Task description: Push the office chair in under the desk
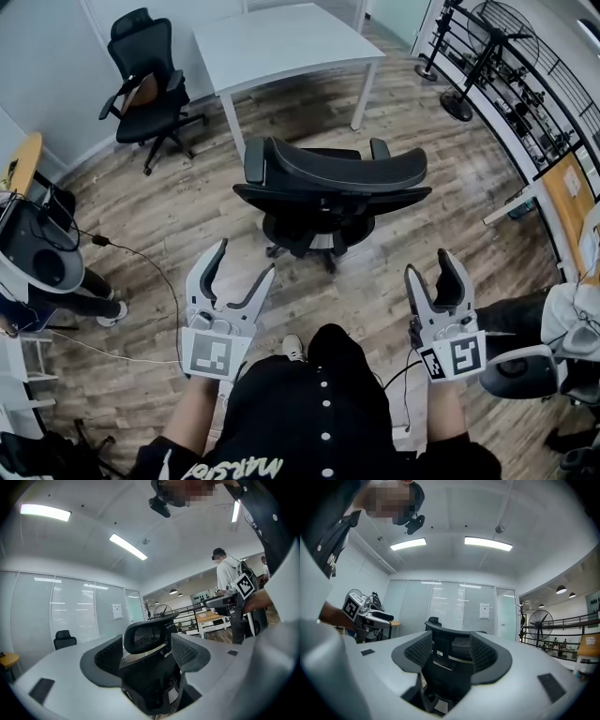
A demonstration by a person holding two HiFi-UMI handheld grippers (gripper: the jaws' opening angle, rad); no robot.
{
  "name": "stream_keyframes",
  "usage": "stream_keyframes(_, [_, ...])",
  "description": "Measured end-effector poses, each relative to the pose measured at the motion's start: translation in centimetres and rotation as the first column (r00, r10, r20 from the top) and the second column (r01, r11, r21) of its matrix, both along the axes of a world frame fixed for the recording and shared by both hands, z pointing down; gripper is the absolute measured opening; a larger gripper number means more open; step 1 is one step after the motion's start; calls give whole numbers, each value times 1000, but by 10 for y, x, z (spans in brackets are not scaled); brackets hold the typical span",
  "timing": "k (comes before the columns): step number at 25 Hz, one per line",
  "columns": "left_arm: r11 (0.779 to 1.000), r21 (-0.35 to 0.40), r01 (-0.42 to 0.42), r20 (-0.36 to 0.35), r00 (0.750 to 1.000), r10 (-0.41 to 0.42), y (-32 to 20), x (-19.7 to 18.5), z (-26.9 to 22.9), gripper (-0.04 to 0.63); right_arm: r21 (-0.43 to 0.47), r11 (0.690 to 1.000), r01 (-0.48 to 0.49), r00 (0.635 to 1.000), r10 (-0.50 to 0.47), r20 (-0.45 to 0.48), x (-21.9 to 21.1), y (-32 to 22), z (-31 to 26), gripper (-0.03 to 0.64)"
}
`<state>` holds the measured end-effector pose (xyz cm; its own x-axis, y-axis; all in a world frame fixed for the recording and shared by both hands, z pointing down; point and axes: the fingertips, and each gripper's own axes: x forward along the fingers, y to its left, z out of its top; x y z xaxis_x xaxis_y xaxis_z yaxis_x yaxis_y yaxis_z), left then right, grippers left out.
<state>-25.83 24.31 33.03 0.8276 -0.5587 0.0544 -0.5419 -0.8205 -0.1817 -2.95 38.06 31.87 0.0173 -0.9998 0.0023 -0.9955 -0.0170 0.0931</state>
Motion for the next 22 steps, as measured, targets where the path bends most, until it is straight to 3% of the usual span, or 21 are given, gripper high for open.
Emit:
stream_keyframes(6, [999,31,-32,35,999,31,-10,18,3,330,-17,1000,-3,1000,3,-23,14,-13,3,255])
stream_keyframes(10, [988,137,-70,133,990,52,-18,32,2,330,-12,1000,9,1000,-9,-30,26,-26,2,241])
stream_keyframes(13, [986,148,-71,153,987,49,-23,41,3,330,-26,999,30,998,-31,-48,32,-38,4,242])
stream_keyframes(18, [984,165,-71,210,977,36,-33,58,7,330,-53,996,72,981,-80,-176,35,-59,1,250])
stream_keyframes(22, [973,212,-93,270,962,33,-43,73,6,330,-22,996,82,964,-85,-252,33,-82,-11,252])
